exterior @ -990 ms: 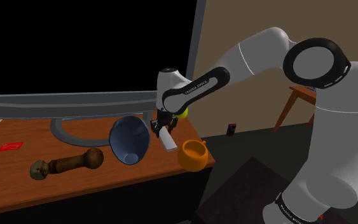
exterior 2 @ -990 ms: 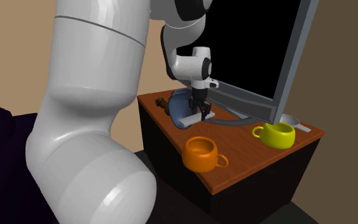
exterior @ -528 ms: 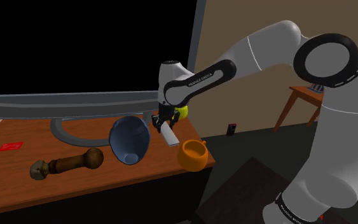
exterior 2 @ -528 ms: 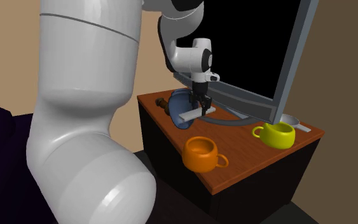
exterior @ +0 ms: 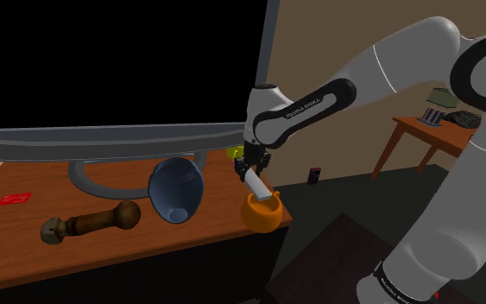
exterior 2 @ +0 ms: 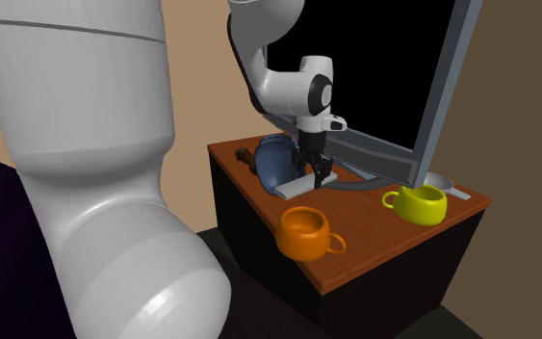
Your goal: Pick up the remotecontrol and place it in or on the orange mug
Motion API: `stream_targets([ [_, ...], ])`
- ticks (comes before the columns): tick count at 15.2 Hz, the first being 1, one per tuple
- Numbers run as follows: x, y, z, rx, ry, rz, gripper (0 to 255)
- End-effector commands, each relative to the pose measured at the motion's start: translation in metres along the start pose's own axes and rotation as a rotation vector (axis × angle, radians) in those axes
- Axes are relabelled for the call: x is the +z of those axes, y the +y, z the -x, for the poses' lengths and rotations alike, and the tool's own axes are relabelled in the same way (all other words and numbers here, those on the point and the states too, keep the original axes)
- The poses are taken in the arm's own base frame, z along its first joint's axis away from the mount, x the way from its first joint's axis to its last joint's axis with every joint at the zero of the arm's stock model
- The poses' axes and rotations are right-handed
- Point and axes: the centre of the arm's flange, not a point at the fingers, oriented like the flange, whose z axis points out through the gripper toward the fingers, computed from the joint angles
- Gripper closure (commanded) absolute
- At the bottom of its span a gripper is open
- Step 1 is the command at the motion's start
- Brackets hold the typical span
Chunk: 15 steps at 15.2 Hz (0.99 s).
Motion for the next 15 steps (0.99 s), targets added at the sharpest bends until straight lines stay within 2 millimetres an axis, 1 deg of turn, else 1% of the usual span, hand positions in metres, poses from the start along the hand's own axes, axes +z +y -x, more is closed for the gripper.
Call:
stream_targets([
  [1, 0.0, 0.022, 0.018, -0.001, 0.0, 0.0, 255],
  [5, -0.001, 0.066, 0.046, -0.001, 0.0, 0.0, 255],
  [15, 0.052, 0.065, 0.047, -0.001, 0.0, 0.0, 255],
])
